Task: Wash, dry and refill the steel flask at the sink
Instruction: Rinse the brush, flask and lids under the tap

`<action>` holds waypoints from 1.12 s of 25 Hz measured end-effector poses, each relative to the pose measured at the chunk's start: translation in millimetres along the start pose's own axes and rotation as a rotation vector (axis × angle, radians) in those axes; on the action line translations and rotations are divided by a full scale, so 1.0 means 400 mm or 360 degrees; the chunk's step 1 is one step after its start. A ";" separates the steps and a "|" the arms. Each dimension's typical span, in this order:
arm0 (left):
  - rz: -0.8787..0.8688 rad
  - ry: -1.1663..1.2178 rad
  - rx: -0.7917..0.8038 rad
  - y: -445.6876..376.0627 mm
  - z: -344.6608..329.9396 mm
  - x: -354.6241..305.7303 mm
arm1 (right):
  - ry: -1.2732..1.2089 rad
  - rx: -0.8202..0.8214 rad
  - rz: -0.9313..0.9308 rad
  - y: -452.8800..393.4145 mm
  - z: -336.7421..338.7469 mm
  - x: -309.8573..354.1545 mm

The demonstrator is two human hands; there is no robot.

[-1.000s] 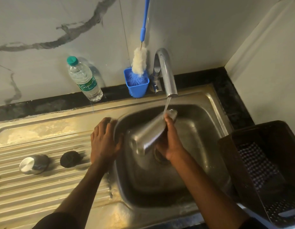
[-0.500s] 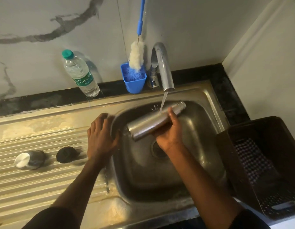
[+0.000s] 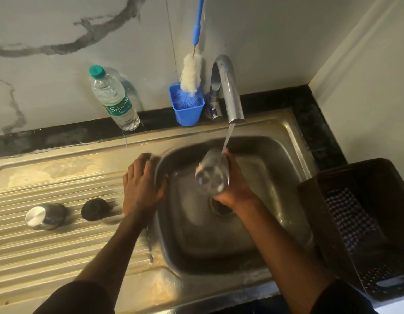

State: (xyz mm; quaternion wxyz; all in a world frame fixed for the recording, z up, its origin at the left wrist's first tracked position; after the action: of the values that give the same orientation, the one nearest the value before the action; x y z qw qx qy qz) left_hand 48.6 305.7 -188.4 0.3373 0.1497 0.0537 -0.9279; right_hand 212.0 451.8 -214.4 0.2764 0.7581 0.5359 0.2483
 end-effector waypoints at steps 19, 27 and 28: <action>-0.0018 0.0009 -0.0001 0.006 0.004 -0.003 | 0.1833 -0.0363 0.1098 0.077 -0.022 0.114; -0.0019 -0.0033 -0.0020 0.002 -0.001 -0.005 | 0.2066 -0.0144 0.0919 0.052 -0.027 0.122; -0.0021 -0.0039 -0.0022 0.003 -0.002 -0.005 | 0.2130 -0.0145 0.0865 0.051 -0.028 0.118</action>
State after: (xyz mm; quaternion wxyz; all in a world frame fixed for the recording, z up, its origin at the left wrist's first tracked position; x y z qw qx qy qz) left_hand 50.9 306.2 -188.7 0.3329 0.1356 0.0568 -0.9314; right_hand 232.4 492.6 -188.7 -0.1511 0.5377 0.3720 0.7414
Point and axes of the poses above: each hand's wrist, its own y-axis away from the middle knuckle, its own z-axis out of the back of the hand, x = y × z, the point moved 5 cm from there along -y, towards the middle knuckle, and after that the axes turned 7 degrees about -y, right-handed, at the moved point
